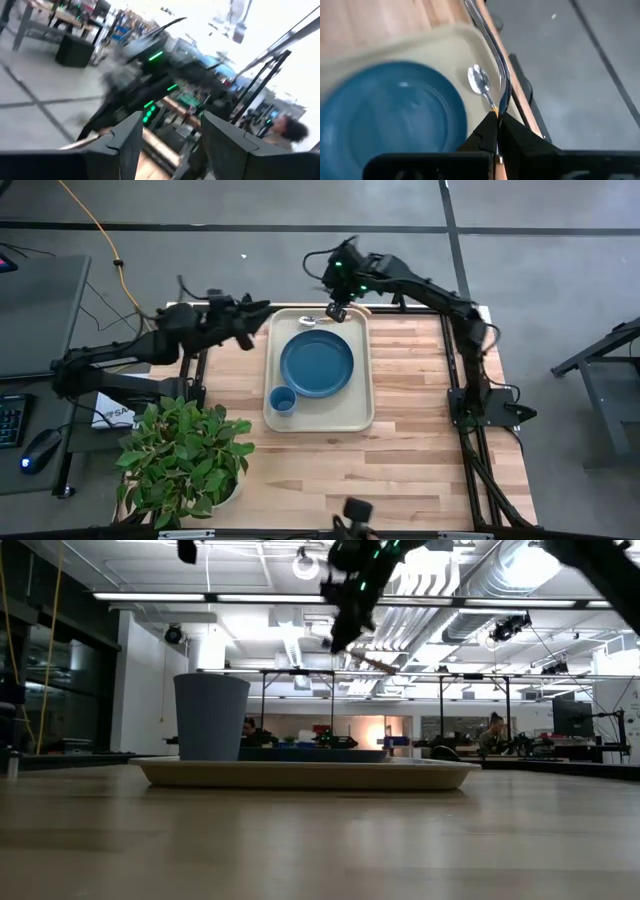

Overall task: Pick and place plate/cup/fork/spoon on tray
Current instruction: Put the brown fork on the white tray to the top of the blue plate

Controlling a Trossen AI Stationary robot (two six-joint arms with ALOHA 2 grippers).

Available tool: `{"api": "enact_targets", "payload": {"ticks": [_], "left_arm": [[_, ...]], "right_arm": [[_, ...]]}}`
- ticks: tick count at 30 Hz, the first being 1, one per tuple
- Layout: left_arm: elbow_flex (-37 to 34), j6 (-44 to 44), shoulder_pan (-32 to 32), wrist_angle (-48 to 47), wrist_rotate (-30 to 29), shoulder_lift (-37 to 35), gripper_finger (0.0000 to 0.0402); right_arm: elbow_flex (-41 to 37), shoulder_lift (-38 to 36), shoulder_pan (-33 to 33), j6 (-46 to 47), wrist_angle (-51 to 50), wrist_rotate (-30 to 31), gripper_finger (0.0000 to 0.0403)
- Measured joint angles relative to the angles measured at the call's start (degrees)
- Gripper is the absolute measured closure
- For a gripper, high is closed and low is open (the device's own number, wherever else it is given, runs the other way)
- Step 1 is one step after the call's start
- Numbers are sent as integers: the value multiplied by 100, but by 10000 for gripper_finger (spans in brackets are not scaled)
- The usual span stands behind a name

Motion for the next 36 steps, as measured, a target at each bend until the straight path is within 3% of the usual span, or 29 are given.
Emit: {"api": "enact_targets", "payload": {"ticks": [7,16,36], "left_arm": [[0,29,-7,-8,-2,-386,218],[0,-187,-7,-26,-10,-356,218],[0,-209,-7,-19,-149,-363,218]], "right_arm": [[467,1361,-105,-937,-107,-196,402],[490,2318,-105,-2425,109,-631,403],[490,2537,-541,-1686,166,-1151,403]]}}
